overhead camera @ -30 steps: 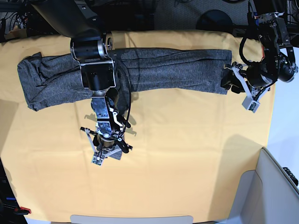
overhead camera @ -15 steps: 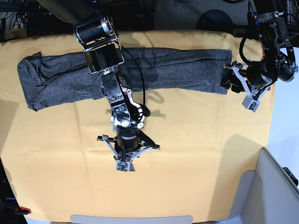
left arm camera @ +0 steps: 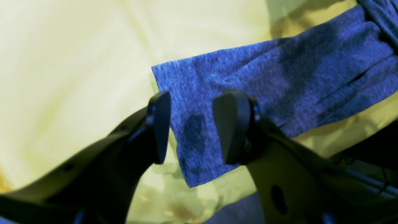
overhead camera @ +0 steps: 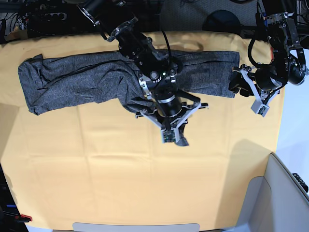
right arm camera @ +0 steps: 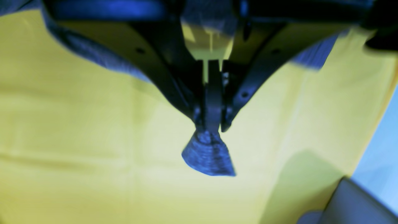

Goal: Fold the T-shirt properly
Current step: 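Lift the sleeve cuff and lay it along the strip toward the left gripper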

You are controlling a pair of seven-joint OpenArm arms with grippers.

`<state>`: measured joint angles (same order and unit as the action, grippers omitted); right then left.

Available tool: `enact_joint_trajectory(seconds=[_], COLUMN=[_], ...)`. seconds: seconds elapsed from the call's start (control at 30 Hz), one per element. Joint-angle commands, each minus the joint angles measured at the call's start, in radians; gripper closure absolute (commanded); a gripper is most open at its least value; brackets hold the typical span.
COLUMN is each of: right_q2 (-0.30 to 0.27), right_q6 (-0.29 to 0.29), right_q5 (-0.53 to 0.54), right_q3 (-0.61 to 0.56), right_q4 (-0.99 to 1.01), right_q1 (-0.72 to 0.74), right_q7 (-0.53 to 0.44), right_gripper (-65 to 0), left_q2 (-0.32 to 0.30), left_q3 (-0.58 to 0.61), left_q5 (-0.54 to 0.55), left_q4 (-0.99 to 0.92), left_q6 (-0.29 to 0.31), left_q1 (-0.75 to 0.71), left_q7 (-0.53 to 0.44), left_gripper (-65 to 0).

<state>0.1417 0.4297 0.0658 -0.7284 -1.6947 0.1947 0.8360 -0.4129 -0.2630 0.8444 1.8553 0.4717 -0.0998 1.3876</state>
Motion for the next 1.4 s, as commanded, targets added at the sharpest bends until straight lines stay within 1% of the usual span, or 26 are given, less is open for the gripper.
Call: enact_joint_trajectory(seconds=[0.0, 0.07, 0.23, 0.33, 0.4, 0.53, 0.57, 0.7, 0.73, 0.77, 0.87, 0.97, 1.03, 1.13, 1.27, 1.33, 1.37], right_q2=[0.015, 0.015, 0.015, 0.015, 0.015, 0.008, 0.008, 0.006, 0.006, 0.006, 0.006, 0.008, 0.008, 0.014, 0.015, 0.015, 0.015], right_q6=[0.001, 0.001, 0.001, 0.001, 0.001, -0.002, -0.013, -0.153, -0.183, -0.199, -0.214, -0.216, -0.216, -0.216, -0.216, -0.237, -0.265], right_q5=[-0.008, -0.008, -0.008, -0.002, -0.002, -0.002, -0.002, -0.002, -0.002, -0.002, -0.002, 0.001, 0.022, 0.055, 0.062, 0.062, 0.062], right_q3=[-0.020, -0.058, -0.124, -0.136, -0.165, -0.210, -0.218, -0.236, -0.242, -0.247, -0.250, -0.270, -0.297, -0.300, -0.305, -0.308, -0.311], right_q4=[-0.040, -0.074, -0.156, -0.204, -0.224, -0.230, -0.230, -0.224, -0.222, -0.221, -0.195, -0.155, -0.121, -0.072, -0.037, -0.037, -0.037], right_q1=[0.010, -0.005, -0.022, -0.019, -0.019, -0.016, -0.016, -0.016, -0.016, -0.016, -0.016, 0.001, 0.018, 0.027, 0.030, 0.030, 0.029], right_q7=[-0.019, 0.006, 0.056, 0.061, 0.062, 0.062, 0.062, 0.062, 0.062, 0.062, 0.061, 0.061, 0.061, 0.059, 0.058, 0.058, 0.058], right_gripper=[0.0, 0.0, 0.0, 0.0, 0.0, 0.0, 0.0, 0.0, 0.0, 0.0, 0.0, 0.0, 0.0, 0.0, 0.0, 0.0, 0.0], left_q2=[-0.017, -0.019, -0.019, -0.021, -0.021, -0.021, -0.021, -0.021, -0.021, -0.021, -0.021, -0.021, -0.021, -0.021, -0.021, -0.021, -0.021], left_q3=[-0.012, -0.020, -0.137, -0.215, -0.264, -0.305, -0.305, -0.310, -0.318, -0.321, -0.322, -0.339, -0.356, -0.370, -0.370, -0.370, -0.370], left_q5=[0.013, 0.013, 0.013, 0.013, 0.013, 0.013, 0.013, 0.013, 0.013, 0.013, 0.013, 0.013, 0.013, 0.013, 0.013, 0.013, 0.013], left_q4=[0.014, 0.014, 0.017, 0.016, 0.014, 0.014, 0.014, 0.016, 0.016, 0.017, 0.017, 0.017, 0.017, 0.017, 0.017, 0.017, 0.017], left_q6=[0.003, 0.003, 0.003, 0.003, 0.003, 0.003, 0.003, 0.002, 0.002, 0.002, 0.002, 0.002, 0.002, 0.002, 0.002, 0.002, 0.002], left_q1=[0.018, 0.038, 0.059, 0.076, 0.078, 0.078, 0.078, 0.078, 0.078, 0.078, 0.078, 0.078, 0.078, 0.078, 0.074, 0.074, 0.073], left_q7=[-0.009, -0.011, -0.009, -0.007, -0.007, -0.007, -0.007, -0.007, -0.007, -0.007, -0.007, -0.007, -0.007, -0.007, -0.007, -0.007, -0.007], left_gripper=[-24.0, -24.0, -24.0, -24.0, -24.0, -24.0, -24.0, -24.0, -24.0, -24.0, -24.0, -24.0, -24.0, -24.0, -24.0, -24.0, -24.0])
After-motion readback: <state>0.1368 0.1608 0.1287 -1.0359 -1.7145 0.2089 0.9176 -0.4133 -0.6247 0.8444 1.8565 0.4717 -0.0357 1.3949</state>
